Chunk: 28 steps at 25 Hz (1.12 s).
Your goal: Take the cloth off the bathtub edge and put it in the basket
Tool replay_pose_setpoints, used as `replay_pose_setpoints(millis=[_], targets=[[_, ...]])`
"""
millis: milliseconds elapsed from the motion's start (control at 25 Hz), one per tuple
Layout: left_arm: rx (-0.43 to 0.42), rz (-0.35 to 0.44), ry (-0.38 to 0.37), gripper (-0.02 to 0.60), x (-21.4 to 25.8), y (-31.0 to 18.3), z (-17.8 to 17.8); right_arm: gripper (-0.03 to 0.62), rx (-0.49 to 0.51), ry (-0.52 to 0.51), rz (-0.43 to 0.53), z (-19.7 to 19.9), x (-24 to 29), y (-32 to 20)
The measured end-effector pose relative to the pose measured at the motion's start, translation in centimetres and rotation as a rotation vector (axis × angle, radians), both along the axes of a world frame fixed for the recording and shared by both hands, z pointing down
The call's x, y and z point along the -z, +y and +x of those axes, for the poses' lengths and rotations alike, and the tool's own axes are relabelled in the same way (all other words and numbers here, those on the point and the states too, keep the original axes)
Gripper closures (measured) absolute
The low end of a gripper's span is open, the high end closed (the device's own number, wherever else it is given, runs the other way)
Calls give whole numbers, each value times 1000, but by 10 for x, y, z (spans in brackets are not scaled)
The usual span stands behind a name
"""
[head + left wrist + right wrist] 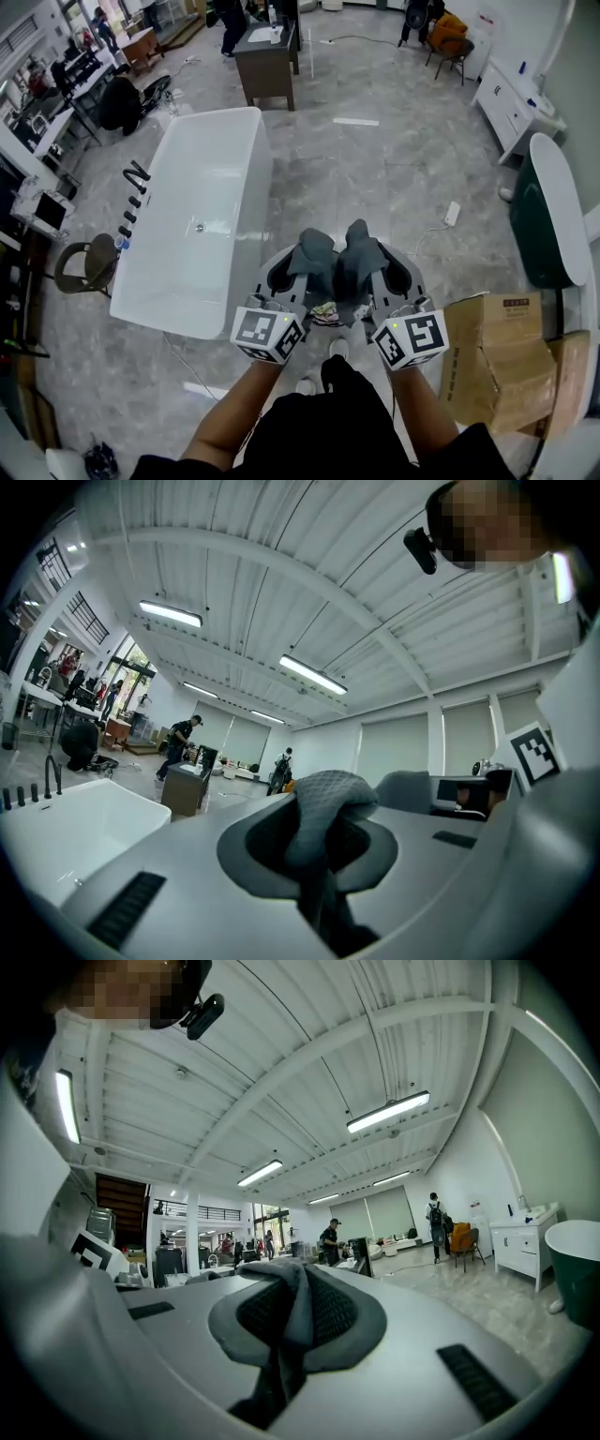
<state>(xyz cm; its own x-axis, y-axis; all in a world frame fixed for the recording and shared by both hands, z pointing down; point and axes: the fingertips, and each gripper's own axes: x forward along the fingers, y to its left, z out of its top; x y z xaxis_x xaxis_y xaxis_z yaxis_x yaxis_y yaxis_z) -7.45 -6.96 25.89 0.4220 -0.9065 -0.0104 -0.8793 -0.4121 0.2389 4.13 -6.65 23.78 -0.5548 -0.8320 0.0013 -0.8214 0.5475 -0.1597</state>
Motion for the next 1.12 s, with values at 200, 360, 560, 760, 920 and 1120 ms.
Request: replay_pose_setpoints(millis=[200,360,560,760,920,1120], targets=[[17,-35,-6,538,-19,-24,7,556,-2,17,-41,5,-18,-27],[20,-64,-8,538,-32,-42,14,556,10,29,-64,7,-27,-46],[35,-94,-16,538,-48,-60,22,556,36,32,-91,12,-41,-68],[70,-131,-29,538,-71,-78,25,556,75,29,-123,13,-64,-90],[96,-169,-39,538,-98,-85,26,556,95,36,-160,17,-91,-100],[124,-207,-46,538,-131,-93,27,556,108,61,-205,22,-122,-109]])
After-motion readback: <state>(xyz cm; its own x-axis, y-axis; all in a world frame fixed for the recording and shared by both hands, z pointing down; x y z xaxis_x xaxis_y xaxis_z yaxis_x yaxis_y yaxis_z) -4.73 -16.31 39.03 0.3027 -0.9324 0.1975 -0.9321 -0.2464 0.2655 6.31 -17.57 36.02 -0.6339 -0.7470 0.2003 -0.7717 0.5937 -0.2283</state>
